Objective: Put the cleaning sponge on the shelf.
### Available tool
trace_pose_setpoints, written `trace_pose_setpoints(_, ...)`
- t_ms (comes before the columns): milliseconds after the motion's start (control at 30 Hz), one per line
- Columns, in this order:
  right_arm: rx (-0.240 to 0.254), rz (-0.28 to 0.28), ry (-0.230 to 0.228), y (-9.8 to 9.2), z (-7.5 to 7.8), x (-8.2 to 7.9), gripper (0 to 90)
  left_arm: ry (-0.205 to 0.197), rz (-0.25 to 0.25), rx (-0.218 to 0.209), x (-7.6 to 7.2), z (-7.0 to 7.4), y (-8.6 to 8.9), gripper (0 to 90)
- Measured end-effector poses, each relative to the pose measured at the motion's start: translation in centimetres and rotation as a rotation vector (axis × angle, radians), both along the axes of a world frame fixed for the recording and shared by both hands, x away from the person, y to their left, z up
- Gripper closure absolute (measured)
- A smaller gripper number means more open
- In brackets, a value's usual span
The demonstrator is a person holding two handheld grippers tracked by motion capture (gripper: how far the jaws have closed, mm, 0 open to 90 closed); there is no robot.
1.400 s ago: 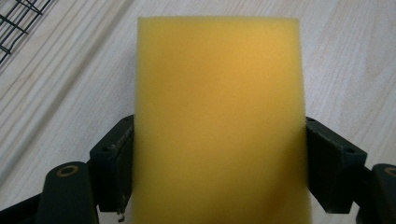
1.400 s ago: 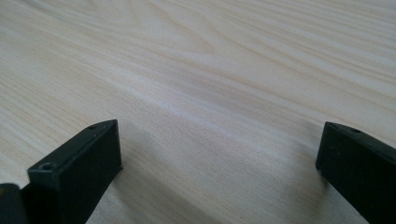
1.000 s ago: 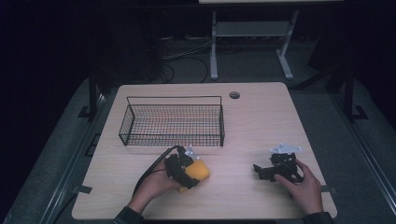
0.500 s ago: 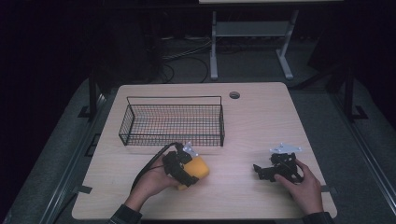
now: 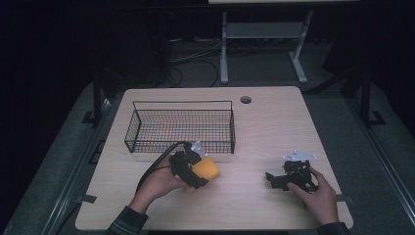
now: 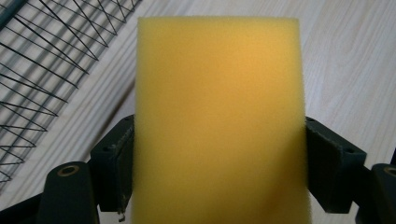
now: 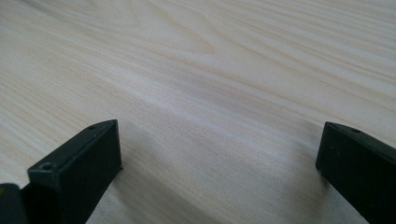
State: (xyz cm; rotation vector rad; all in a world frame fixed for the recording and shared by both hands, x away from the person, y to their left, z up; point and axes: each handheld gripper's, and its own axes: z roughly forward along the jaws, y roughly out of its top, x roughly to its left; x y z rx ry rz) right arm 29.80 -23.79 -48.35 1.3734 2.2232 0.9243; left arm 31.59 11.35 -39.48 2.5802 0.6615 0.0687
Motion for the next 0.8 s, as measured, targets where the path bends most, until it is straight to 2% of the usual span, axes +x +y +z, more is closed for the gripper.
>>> trace_pose_setpoints(333,0.001,0.001,-0.001,0.0,0.0,0.0,0.0,-0.006,0.009,-0.003,1.1,1.6,0.4,22.4)
trace_pose_setpoints(800,0.000,0.001,-0.002,0.0,0.0,0.0,0.0,-0.041,0.046,-0.008,2.9,3.7,1.4,22.4)
